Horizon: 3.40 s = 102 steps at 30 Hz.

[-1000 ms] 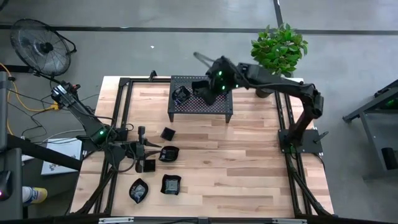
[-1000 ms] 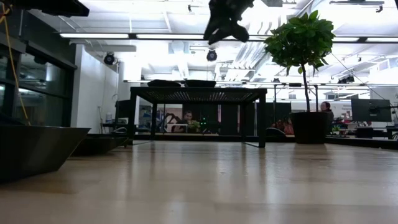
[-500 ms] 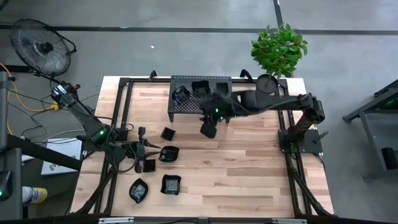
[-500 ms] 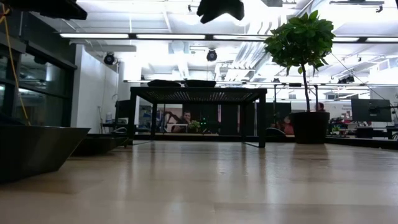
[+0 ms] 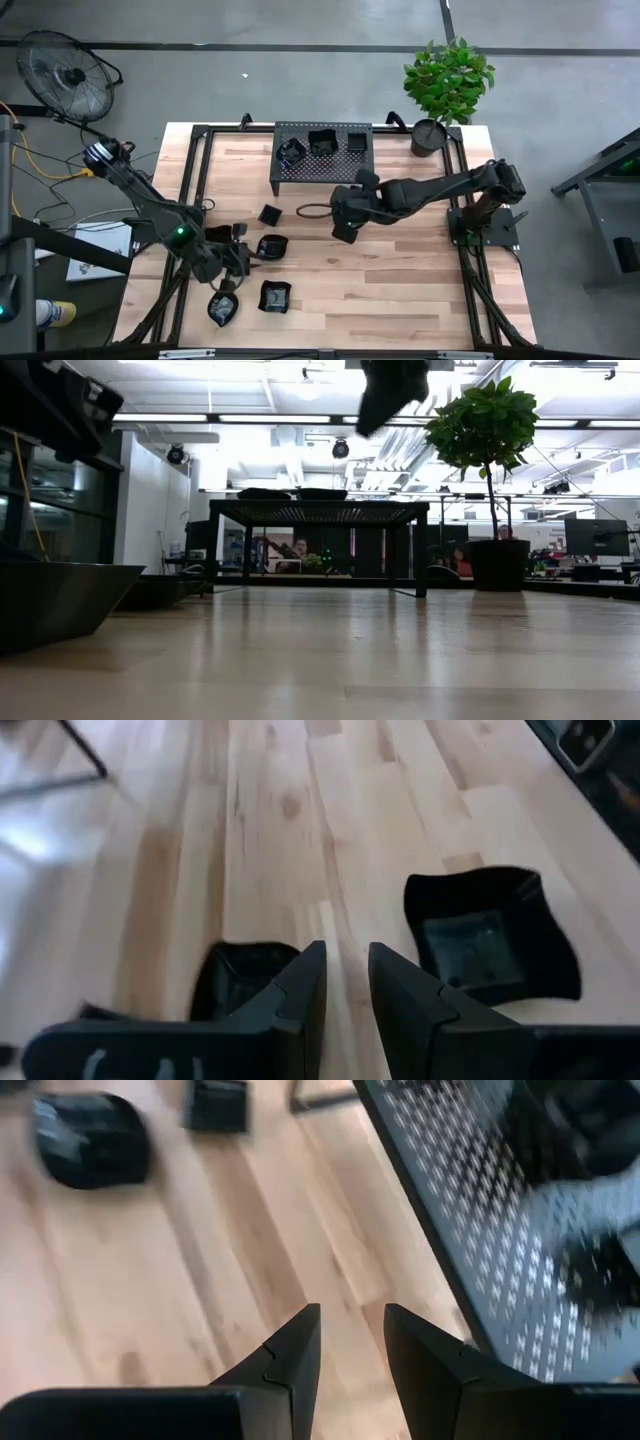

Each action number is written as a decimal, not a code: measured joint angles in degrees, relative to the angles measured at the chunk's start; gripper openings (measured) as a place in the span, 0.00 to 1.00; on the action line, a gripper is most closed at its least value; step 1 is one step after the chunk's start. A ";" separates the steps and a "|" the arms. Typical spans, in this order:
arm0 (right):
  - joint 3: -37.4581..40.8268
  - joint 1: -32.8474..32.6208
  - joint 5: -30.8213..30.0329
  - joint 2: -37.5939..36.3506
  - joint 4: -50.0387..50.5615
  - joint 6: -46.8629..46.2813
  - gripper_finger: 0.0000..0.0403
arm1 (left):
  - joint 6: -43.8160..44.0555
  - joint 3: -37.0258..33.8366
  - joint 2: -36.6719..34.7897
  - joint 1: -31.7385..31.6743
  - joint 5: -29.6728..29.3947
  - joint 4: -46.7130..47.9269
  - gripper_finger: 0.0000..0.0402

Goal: Pick & Place Mini shaped plates
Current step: Stack the distorted square plate on top of the distorted square plate on the shelf

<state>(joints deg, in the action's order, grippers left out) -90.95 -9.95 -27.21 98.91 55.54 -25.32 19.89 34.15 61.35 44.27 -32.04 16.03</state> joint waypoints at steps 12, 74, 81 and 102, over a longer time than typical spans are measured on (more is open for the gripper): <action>12.54 -4.31 -11.84 0.00 -2.59 -12.14 0.27 | 19.17 0.00 3.39 0.00 4.44 -0.08 0.19; 20.29 -19.09 -16.25 0.00 -9.93 -16.65 0.27 | 59.88 4.15 25.26 -0.02 17.01 -9.51 0.19; 20.30 -19.09 -16.22 0.00 -9.92 -16.65 0.27 | 58.53 4.15 25.26 -0.04 17.58 -9.63 0.10; 20.91 -19.09 -15.81 0.00 -9.96 -17.36 0.27 | 47.69 6.99 24.95 -1.80 13.86 -9.31 0.00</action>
<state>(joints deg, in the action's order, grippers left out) -70.04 -29.04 -43.02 98.91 45.58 -42.68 67.58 41.14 86.30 42.47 -18.18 6.73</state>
